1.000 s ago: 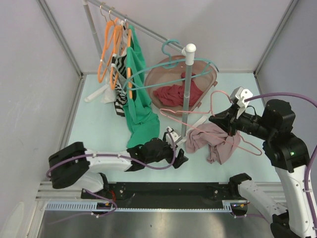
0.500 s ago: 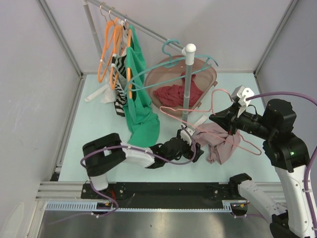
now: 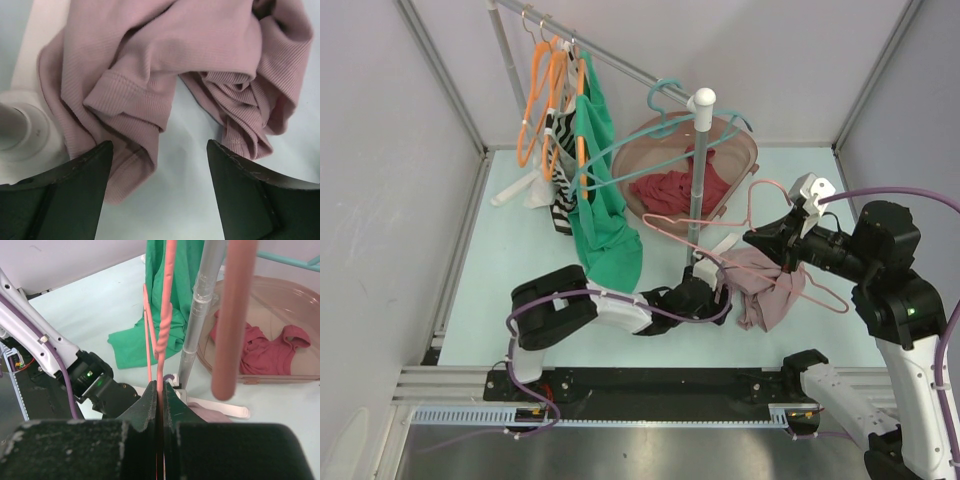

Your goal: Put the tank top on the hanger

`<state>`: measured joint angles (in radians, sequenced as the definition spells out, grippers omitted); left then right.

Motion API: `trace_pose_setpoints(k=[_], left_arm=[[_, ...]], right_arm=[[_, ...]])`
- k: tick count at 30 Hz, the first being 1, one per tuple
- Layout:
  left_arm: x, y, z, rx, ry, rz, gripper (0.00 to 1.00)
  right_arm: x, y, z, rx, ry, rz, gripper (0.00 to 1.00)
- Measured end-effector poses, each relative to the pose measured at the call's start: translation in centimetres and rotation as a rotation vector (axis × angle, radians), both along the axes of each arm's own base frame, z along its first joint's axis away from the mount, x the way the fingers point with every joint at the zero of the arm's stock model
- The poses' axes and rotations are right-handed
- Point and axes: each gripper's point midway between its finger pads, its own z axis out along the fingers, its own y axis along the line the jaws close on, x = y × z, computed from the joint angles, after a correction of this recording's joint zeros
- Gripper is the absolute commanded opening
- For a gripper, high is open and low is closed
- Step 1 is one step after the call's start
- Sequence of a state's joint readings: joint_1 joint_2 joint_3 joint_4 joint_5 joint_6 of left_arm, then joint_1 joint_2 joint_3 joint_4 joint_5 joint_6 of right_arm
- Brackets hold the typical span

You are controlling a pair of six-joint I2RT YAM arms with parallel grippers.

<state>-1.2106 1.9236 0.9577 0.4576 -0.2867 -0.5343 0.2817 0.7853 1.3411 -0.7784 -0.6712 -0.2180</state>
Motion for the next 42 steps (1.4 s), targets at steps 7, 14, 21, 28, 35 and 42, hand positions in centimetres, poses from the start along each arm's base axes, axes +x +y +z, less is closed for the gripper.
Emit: trace_pose_setpoints(k=[7,14,21,28,35,42], left_arm=[[-0.4,-0.7,-1.3,0.015,0.031,0.009,0.27],[-0.3,-0.4,-1.9,0.041,0.037,0.029,0.00],[-0.6,3.8,-0.6,0.070,0.005,0.081,0.00],[-0.9,12.1,7.3,-0.025,-0.099,0.210,0.00],[-0.9,18.1,9.8,-0.057,-0.146,0.297,0.00],[2.6,24.5,11.8,-0.081,-0.193,0.474,0.00]], right_arm=[[0.1,0.0,0.1,0.001,-0.005,-0.003,0.00],[0.2,0.0,0.2,0.004,-0.011,-0.005,0.00],[0.2,-0.1,0.2,0.006,-0.008,-0.007,0.00],[0.4,0.0,0.2,0.009,-0.011,-0.009,0.00],[0.6,0.0,0.0,0.017,0.000,-0.015,0.00],[0.6,0.1,-0.1,0.021,0.005,-0.014,0.00]])
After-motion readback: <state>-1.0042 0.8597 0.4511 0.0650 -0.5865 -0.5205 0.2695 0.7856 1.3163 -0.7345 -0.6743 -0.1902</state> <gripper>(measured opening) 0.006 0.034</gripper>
